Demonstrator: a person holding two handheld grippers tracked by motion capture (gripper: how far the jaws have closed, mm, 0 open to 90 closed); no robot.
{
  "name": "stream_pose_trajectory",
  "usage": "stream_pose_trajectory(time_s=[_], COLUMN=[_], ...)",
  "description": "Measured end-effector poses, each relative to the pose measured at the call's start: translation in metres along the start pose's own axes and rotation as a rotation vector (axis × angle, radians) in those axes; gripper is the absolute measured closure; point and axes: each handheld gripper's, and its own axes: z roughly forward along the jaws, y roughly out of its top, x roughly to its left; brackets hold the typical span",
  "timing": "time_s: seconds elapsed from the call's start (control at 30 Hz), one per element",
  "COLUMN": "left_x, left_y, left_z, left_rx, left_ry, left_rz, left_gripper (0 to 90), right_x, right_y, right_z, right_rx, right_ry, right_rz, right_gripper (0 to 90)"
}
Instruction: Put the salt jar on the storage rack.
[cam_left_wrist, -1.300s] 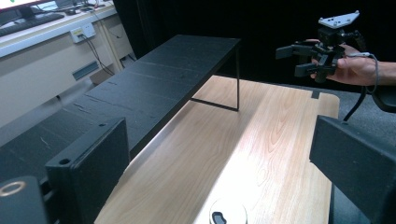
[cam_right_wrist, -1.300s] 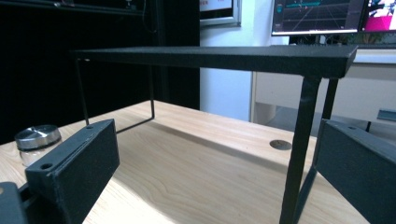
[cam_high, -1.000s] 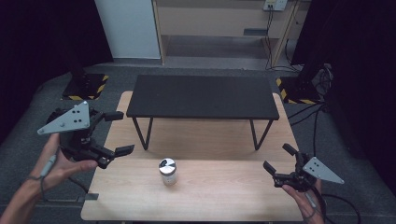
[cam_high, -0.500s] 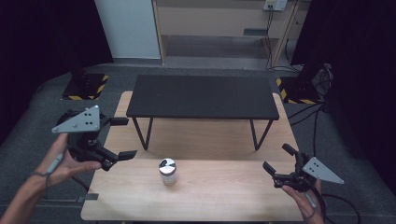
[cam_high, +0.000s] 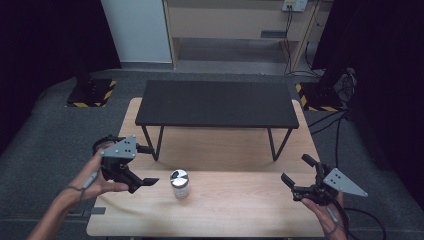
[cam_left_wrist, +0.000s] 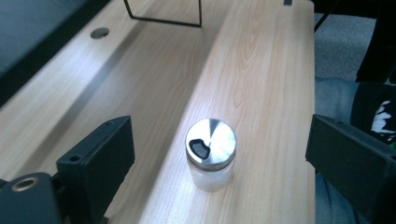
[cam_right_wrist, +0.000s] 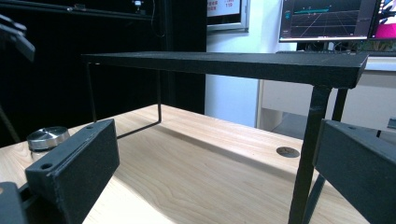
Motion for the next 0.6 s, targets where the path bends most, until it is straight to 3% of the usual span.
stream_pose_trajectory(time_s=[0.2, 0.53, 0.6], left_x=[0.010, 0.023, 0.024], left_y=[-0.012, -0.020, -0.022], left_z=[0.020, 0.061, 0.066], left_rx=[0.006, 0.083, 0.081], left_ry=[-0.023, -0.060, -0.067], left_rz=[-0.014, -0.005, -0.005], left_gripper=[6.9, 6.9, 7.2], right_x=[0.000, -0.001, -0.001], right_y=[0.000, 0.000, 0.000], right_z=[0.000, 0.000, 0.000], right_rx=[0.003, 0.006, 0.006], right_ry=[0.003, 0.004, 0.004], right_rz=[0.001, 0.001, 0.001], right_gripper=[0.4, 0.4, 0.5])
